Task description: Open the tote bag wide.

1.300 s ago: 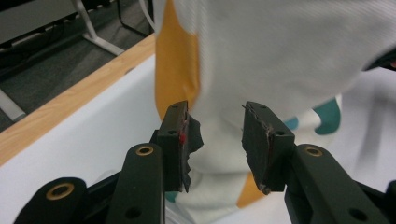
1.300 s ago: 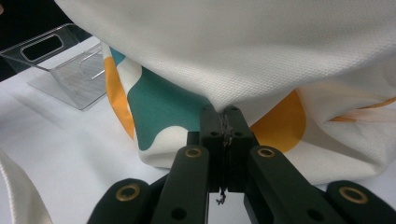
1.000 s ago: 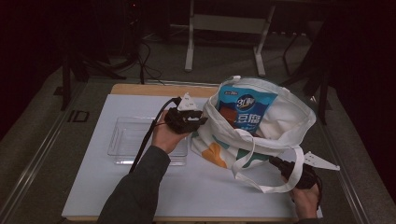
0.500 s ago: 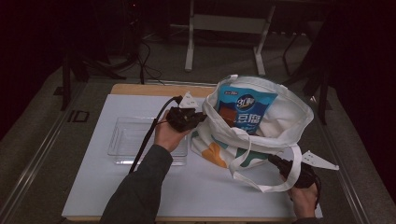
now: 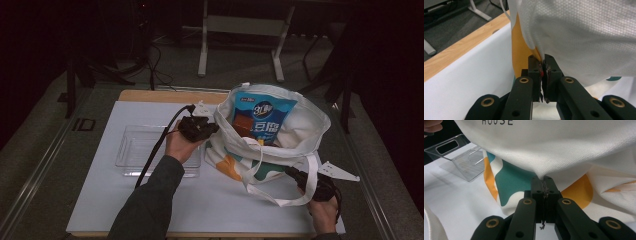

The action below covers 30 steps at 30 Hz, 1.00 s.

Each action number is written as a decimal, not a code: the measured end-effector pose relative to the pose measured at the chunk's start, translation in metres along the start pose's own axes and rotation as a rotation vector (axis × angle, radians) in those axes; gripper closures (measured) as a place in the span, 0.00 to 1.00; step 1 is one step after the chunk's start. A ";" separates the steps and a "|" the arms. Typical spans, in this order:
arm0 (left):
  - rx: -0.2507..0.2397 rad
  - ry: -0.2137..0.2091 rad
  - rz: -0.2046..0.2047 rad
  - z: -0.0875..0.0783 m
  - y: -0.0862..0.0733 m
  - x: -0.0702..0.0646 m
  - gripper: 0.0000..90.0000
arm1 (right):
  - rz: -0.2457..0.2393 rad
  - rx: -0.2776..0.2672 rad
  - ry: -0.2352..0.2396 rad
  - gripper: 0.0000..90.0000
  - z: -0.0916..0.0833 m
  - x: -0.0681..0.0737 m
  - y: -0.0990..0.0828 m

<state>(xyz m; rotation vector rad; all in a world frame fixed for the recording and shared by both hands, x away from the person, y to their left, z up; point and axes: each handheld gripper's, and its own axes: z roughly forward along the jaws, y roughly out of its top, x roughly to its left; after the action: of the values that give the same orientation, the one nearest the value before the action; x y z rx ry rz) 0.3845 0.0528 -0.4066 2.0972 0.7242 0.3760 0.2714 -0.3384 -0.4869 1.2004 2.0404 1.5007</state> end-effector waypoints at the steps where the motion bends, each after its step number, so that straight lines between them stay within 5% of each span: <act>1: 0.006 -0.001 0.000 0.001 -0.001 0.000 0.96 | 0.000 0.002 0.002 0.99 0.000 0.000 0.000; 15: 0.081 -0.005 0.002 0.017 -0.014 0.000 0.95 | 0.016 0.044 0.015 0.99 0.006 -0.004 -0.009; 30: 0.148 -0.028 -0.011 0.036 -0.028 0.001 0.95 | 0.047 0.145 0.030 0.99 0.017 -0.009 -0.019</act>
<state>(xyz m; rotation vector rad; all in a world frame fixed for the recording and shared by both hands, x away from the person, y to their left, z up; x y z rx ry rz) 0.3928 0.0434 -0.4502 2.2319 0.7679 0.2941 0.2801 -0.3367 -0.5122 1.2962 2.1882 1.4200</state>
